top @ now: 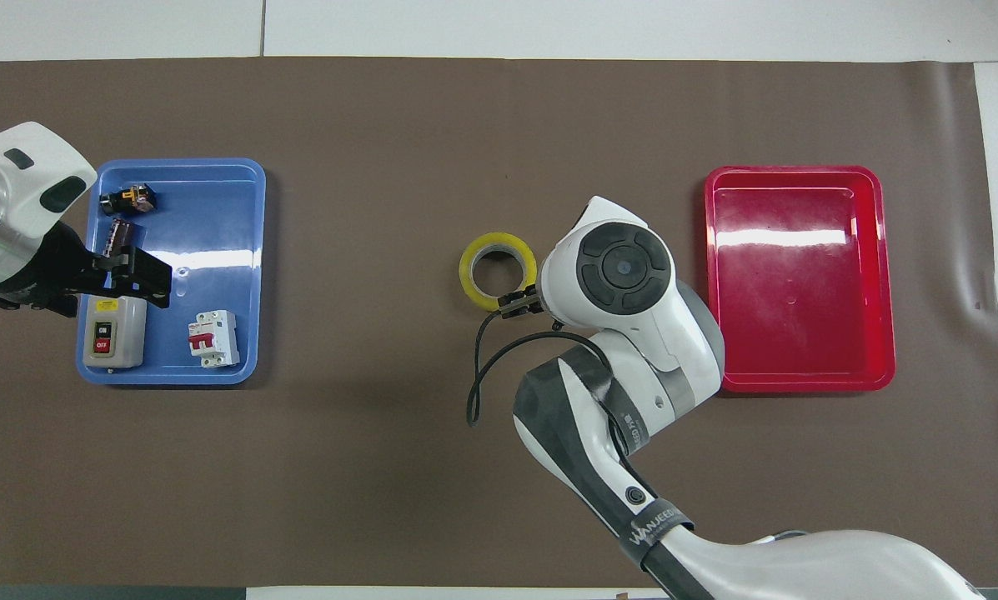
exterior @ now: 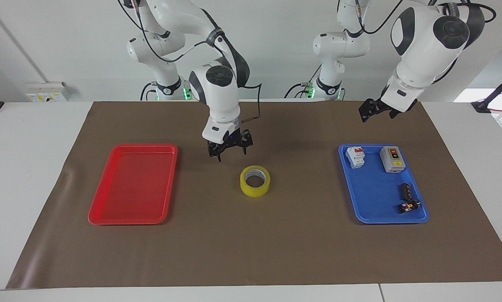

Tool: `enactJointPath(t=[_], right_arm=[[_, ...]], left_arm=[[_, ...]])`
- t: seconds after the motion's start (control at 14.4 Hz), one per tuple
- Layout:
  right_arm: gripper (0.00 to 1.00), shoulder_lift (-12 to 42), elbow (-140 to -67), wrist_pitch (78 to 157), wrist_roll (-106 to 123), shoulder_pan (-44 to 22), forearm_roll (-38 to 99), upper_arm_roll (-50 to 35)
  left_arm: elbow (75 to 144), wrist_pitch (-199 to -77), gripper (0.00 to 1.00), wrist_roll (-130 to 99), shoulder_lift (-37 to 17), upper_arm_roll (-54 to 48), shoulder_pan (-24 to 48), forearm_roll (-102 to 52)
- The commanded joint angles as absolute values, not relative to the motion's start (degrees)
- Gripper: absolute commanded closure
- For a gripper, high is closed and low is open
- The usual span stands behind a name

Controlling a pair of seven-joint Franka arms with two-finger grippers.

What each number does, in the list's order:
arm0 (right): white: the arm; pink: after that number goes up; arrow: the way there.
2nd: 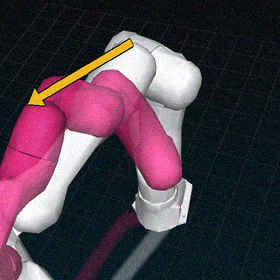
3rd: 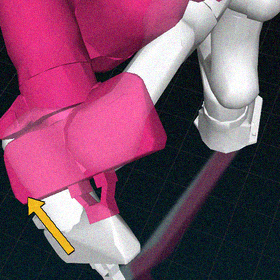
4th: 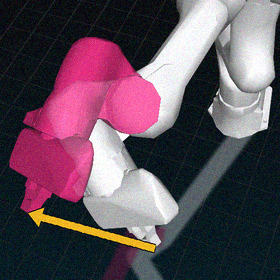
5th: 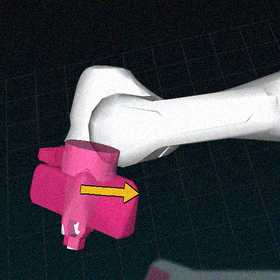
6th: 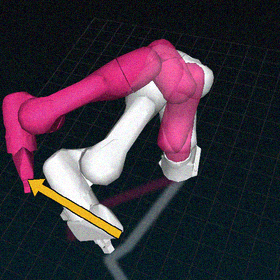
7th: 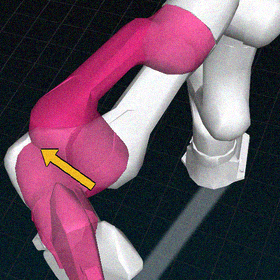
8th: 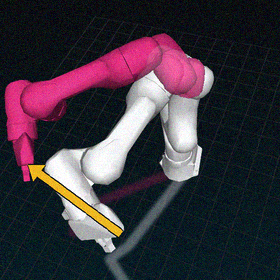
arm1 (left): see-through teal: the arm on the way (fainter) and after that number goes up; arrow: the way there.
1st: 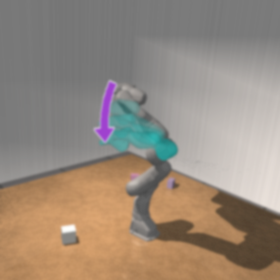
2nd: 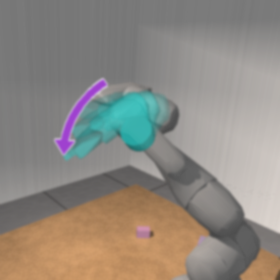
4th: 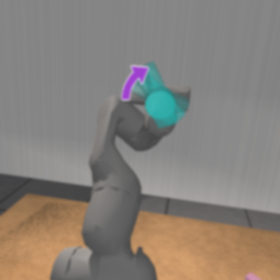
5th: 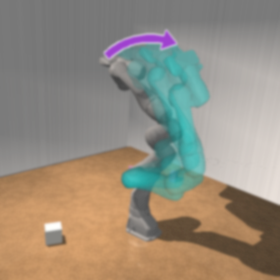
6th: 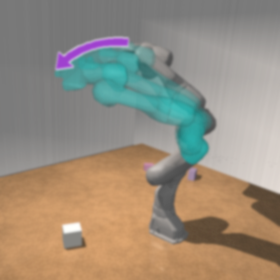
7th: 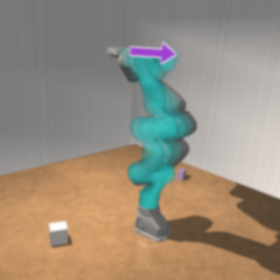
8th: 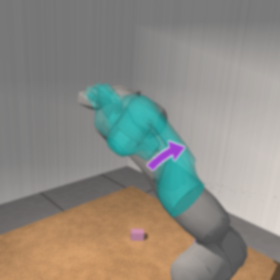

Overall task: Place and move tape with both arms
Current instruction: 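Withdraw the left gripper to the blue tray while the right gripper reaches the tape, then grasp the yellow tape roll with the right gripper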

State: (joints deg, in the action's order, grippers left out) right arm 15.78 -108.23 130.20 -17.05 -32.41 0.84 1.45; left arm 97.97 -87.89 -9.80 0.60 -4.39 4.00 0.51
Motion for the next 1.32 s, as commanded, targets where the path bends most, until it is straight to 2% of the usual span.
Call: enactJointPath(t=[0.0, 0.49, 0.63, 0.7, 0.83, 1.18, 1.25], right_arm=[[0.00, 23.71, -100.57, 131.66, -21.52, -32.87, -0.34, 1.85], [0.00, 27.42, -101.51, 137.20, -22.41, -32.96, -0.88, 1.84], [0.15, 28.65, -101.60, 138.86, -22.32, -32.87, -0.97, 1.84], [0.33, 28.91, -101.60, 139.65, -22.32, -32.78, -0.97, 1.85], [1.00, 29.09, -101.43, 139.49, -22.24, -32.43, -0.88, 1.85], [1.00, 29.00, -100.64, 137.47, -23.55, -32.96, -0.97, 2.02], [1.00, 29.09, -99.50, 134.59, -23.55, -32.87, -1.05, 2.11]], left_arm=[[94.32, -87.29, 0.00, -8.17, -1.75, -3.34, 4.31, -1.67], [94.92, -87.45, 0.00, -8.35, -1.23, -3.25, 4.31, -2.11], [95.01, -86.93, 0.00, -8.18, -0.79, -3.25, 3.96, -2.11], [95.71, -87.18, 0.00, -8.17, -0.01, -3.34, 3.52, -2.11], [96.33, -87.36, 0.00, -8.52, 0.79, -3.60, 3.08, -2.11], [96.42, -87.28, 0.00, -8.70, 1.41, -4.66, 1.50, -2.11], [96.42, -87.28, 0.00, -8.79, 1.49, -4.75, 1.49, -2.11]])
